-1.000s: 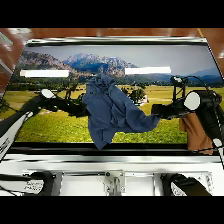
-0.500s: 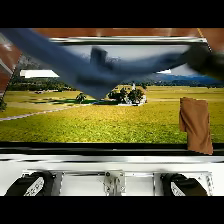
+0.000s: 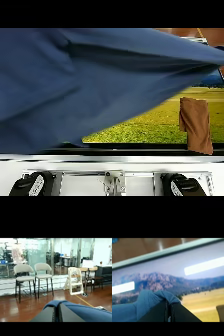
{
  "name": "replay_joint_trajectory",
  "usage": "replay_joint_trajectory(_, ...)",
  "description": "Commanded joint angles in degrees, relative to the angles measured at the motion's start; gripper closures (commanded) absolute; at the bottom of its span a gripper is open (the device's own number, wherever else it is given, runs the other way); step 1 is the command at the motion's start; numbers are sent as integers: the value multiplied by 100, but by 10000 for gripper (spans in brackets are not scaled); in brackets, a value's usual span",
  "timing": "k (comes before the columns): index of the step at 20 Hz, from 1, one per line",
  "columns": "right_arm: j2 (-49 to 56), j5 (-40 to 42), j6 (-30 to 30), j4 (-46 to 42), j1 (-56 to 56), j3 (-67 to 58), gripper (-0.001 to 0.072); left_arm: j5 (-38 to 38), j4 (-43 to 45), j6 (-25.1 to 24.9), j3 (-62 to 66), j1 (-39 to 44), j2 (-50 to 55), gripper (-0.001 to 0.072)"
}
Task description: Fold the shirts.
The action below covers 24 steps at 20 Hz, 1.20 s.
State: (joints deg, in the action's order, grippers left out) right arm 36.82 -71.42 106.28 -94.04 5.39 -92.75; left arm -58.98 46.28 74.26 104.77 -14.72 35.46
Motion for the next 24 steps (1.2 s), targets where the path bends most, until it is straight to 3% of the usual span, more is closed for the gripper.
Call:
replay_joint_trajectory(1, -581, 540, -76, 57, -4, -28, 648, -68, -22, 337, 35, -26, -186, 671)
replay_joint_trajectory(5, -1086, 389, -74, 48, -4, -28, 649, -758, 286, 354, 35, -26, -455, 672)
replay_joint_trajectory(10, -1132, -564, -76, -157, -4, -22, 648, -2632, 1589, 1108, 24, -26, -538, 672)
replay_joint_trajectory(12, -931, -800, -94, -247, -4, -22, 649, -2898, 1722, 1207, -144, -26, -531, 672)
replay_joint_trajectory(19, 575, -1316, -247, -70, -4, -20, 648, -2457, 1720, 1244, -1408, -26, -308, 671)
replay_joint_trajectory(21, 1228, -1062, -317, -98, -4, -20, 648, -1906, 1711, 1241, -1895, -26, -111, 671)
replay_joint_trajectory(24, 2288, -7, -76, -28, -4, -22, 647, -1014, 1587, 1043, -2544, -24, 411, 671)
